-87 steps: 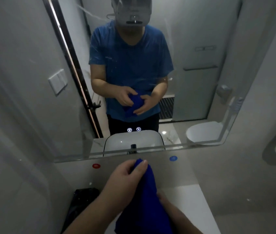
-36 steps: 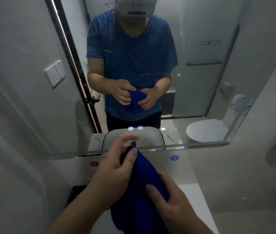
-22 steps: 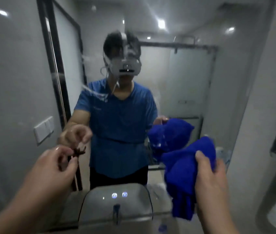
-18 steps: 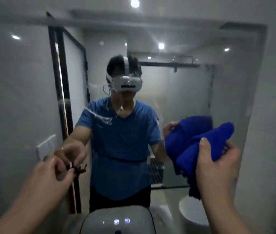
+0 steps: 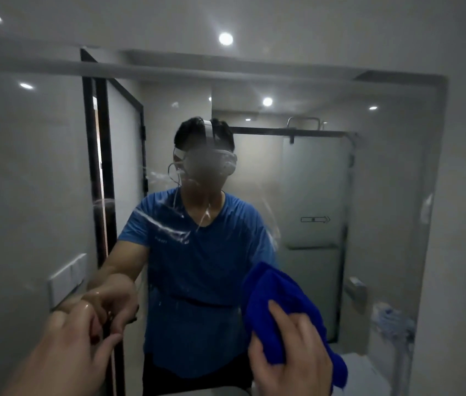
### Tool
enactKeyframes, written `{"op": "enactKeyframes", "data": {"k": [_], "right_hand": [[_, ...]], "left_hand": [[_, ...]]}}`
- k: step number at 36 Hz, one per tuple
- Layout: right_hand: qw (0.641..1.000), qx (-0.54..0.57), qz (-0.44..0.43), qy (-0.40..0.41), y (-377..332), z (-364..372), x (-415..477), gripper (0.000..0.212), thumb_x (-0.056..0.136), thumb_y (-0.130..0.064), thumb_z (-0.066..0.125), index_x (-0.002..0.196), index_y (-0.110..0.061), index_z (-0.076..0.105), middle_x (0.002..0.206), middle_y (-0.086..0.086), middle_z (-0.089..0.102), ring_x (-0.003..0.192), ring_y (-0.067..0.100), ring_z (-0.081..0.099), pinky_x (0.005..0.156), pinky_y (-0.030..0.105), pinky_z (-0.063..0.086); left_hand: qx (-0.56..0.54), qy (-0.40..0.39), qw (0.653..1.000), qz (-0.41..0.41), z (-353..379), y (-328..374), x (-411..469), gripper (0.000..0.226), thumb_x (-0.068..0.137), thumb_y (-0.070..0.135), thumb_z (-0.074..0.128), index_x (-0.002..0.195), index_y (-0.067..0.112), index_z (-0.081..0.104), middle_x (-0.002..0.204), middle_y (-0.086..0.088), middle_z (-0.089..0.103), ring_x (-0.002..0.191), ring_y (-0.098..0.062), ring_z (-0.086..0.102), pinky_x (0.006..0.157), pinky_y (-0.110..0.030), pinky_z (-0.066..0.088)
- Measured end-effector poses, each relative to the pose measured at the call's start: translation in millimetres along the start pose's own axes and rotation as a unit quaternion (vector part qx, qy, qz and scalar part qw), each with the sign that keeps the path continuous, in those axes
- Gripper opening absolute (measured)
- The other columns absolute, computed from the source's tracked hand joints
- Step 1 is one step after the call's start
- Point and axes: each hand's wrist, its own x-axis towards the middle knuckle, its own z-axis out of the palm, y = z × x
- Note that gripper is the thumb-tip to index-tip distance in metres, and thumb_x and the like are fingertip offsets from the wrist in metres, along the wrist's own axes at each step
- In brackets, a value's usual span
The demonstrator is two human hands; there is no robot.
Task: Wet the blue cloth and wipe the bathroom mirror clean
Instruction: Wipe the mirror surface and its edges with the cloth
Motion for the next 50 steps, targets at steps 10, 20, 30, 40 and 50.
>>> {"op": "enactKeyframes", "data": {"k": [10, 20, 30, 40, 50], "right_hand": [[0.975, 0.003, 0.015, 0.222, -50.3, -36.0, 245.7, 0.046, 0.098, -0.049, 0.06, 0.138, -0.026, 0.064, 0.126, 0.004, 0.061, 0.125, 0.026, 0.053, 0.105, 0.03, 0.03], [0.969, -0.017, -0.247, -0.01, -84.0, 20.1, 137.2, 0.049, 0.087, -0.053, 0.072, 0.132, -0.032, 0.073, 0.102, 0.001, 0.059, 0.094, 0.024, 0.055, 0.081, 0.036, 0.036], [0.968, -0.017, -0.245, -0.044, 32.9, 8.7, 29.7, 0.066, 0.069, -0.043, 0.084, 0.133, -0.039, 0.071, 0.09, -0.004, 0.064, 0.082, 0.021, 0.061, 0.076, 0.039, 0.041], [0.96, 0.082, 0.085, 0.255, -84.4, -35.7, 284.1, 0.07, 0.096, -0.052, 0.052, 0.161, -0.027, 0.042, 0.156, 0.0, 0.053, 0.145, 0.022, 0.049, 0.117, 0.025, 0.028], [0.97, -0.028, -0.236, -0.041, -154.4, 39.9, 143.9, 0.055, 0.102, -0.055, 0.051, 0.155, -0.041, 0.05, 0.111, 0.001, 0.051, 0.101, 0.021, 0.051, 0.087, 0.039, 0.035]], "left_hand": [[0.013, 0.008, 1.0, 0.006, 5.4, 7.2, 1.6, 0.072, 0.05, 0.019, 0.105, 0.078, 0.029, 0.039, 0.085, -0.005, 0.044, 0.067, -0.036, 0.066, 0.059, -0.034, 0.042], [0.01, 0.001, 1.0, 0.018, 6.4, -0.3, 3.5, 0.073, 0.054, 0.02, 0.104, 0.08, 0.038, 0.038, 0.087, -0.001, 0.041, 0.072, -0.041, 0.07, 0.062, -0.036, 0.044], [-0.013, -0.002, 1.0, 0.005, -1.8, 7.2, -6.1, 0.057, 0.079, 0.037, 0.09, 0.077, 0.037, 0.033, 0.091, 0.001, 0.038, 0.066, -0.029, 0.053, 0.063, -0.036, 0.042], [-0.001, -0.044, 0.999, 0.0, -13.1, 15.3, -11.9, 0.044, 0.093, 0.045, 0.074, 0.087, 0.034, 0.032, 0.104, 0.003, 0.039, 0.08, -0.022, 0.054, 0.075, -0.04, 0.052], [-0.015, -0.03, 0.999, 0.03, -13.5, 6.6, -12.2, 0.04, 0.093, 0.048, 0.073, 0.089, 0.039, 0.034, 0.107, 0.011, 0.036, 0.079, -0.012, 0.05, 0.07, -0.032, 0.044]]}}
